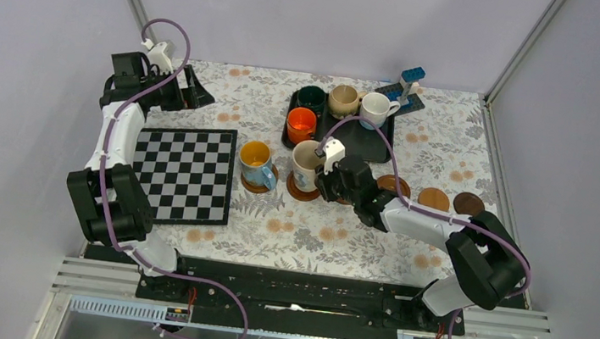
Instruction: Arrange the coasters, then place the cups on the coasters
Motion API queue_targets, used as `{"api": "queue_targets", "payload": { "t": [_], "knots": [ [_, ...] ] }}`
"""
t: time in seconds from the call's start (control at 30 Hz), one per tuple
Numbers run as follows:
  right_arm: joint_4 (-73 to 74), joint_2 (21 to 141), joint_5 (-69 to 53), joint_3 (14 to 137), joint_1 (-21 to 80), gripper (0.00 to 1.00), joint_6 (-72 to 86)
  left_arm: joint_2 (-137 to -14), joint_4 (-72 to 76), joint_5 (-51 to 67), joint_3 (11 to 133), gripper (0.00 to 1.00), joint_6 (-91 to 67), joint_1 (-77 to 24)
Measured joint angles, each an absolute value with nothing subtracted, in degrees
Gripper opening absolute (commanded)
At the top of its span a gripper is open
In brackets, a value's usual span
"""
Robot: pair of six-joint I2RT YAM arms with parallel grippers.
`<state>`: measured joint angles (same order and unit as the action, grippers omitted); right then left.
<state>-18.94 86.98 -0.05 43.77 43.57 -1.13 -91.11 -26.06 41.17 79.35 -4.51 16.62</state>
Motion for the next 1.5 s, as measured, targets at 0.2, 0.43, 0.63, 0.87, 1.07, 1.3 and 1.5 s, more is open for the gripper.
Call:
{"api": "queue_targets", "payload": {
  "t": [0.2, 0.43, 0.63, 0.87, 1.07, 1.3, 1.5],
  "knots": [
    [-20.6, 87.3, 1.1, 42.1, 43.6, 0.0, -1.1, -91.1, -26.1, 41.2, 79.4, 0.99, -4.5, 16.7],
    [-21.6, 87.7, 1.0, 41.7, 43.7, 0.0, 0.1, -91.1, -26.1, 41.2, 79.3, 0.99, -4.5, 16.7],
    [-22.4, 88.0, 1.3, 41.5, 44.4, 0.0, 0.3, -91.1, -26.1, 41.2, 79.1, 0.99, -4.4, 16.7],
    [-23.4, 88.7, 2.9, 41.6, 45.3, 0.18, 0.3, -90.9, -26.5, 41.2, 78.3, 0.99, -4.3, 16.7],
    [-23.8, 88.9, 3.6, 41.6, 45.4, 0.27, 0.3, -90.7, -26.7, 41.1, 78.2, 0.99, -4.2, 16.8],
    [-24.6, 88.7, 3.7, 41.6, 45.4, 0.61, 0.6, -90.3, -26.9, 41.1, 78.1, 0.99, -4.1, 16.9],
    [-23.9, 86.3, 3.3, 41.6, 45.4, 0.9, -0.2, -90.3, -26.9, 41.2, 78.1, 0.99, -3.7, 16.9]
  ]
}}
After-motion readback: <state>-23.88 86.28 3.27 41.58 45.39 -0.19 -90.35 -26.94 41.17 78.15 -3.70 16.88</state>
